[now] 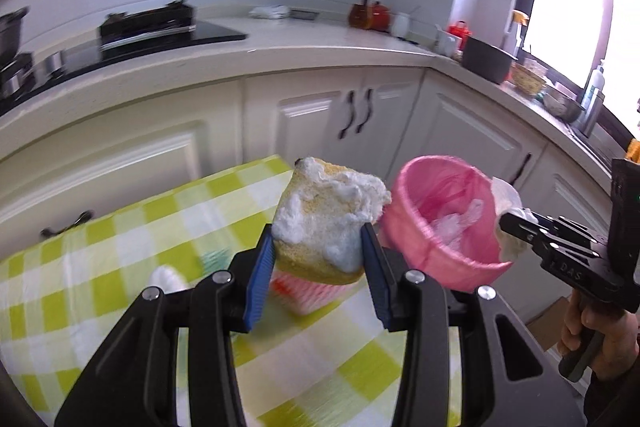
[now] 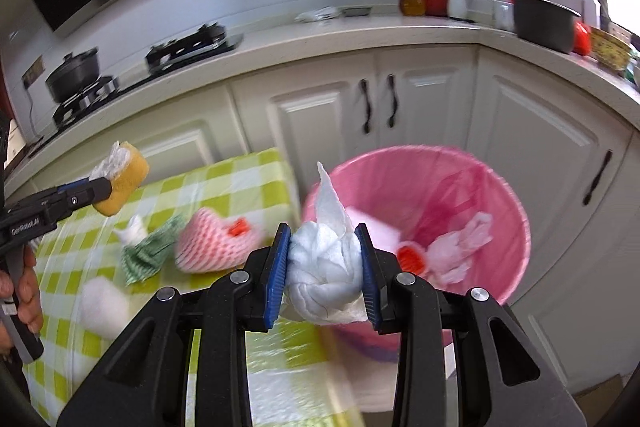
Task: Collect trash
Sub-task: 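Carry the tissue and bread over the pink bin and open both tools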
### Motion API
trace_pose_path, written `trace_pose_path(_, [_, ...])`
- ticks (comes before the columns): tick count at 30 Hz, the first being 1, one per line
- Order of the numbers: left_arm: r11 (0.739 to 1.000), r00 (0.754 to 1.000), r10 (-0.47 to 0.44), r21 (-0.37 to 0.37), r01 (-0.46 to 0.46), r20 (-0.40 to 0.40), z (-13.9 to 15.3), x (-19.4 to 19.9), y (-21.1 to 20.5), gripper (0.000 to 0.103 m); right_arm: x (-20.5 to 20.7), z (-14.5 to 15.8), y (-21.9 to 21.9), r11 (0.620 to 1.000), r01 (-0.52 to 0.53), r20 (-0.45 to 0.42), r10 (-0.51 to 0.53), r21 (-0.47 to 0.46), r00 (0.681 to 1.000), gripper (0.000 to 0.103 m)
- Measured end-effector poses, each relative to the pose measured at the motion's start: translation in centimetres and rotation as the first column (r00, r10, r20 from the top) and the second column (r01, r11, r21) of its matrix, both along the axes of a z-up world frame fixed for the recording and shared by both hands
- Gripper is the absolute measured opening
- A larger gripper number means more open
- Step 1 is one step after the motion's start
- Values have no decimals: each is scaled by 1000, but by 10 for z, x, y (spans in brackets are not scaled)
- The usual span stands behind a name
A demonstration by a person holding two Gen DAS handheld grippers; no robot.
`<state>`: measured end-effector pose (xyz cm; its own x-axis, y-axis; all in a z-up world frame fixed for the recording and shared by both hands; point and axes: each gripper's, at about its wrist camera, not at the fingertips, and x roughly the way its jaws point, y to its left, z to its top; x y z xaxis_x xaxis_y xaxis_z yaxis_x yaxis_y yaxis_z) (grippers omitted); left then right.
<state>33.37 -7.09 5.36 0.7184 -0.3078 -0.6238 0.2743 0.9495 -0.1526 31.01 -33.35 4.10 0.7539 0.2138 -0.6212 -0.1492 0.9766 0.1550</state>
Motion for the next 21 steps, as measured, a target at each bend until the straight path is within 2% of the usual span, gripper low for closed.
trace_pose_path(7, [989, 989, -146, -10, 146, -2, 10, 44, -90, 41, 32, 1, -51, 998, 67, -2, -67, 2, 998, 32])
trace_pose_path(14, [972, 971, -233, -16, 233, -49, -1, 87, -156, 42, 60, -7, -86, 994, 109, -22, -109, -6, 994, 33])
trace_pose_path(18, [964, 961, -267, -19, 266, -73, -10, 106, -182, 47, 65, -11, -97, 992, 129, -29, -129, -9, 991, 36])
trace_pose_path(19, [965, 961, -264, -14, 263, -86, -15, 112, -187, 53, 66, -12, -100, 991, 136, -32, -137, -11, 990, 37])
trace_pose_path(21, [966, 961, -257, -8, 257, -104, -20, 116, -189, 55, 68, -14, -105, 989, 149, -38, -149, -12, 988, 48])
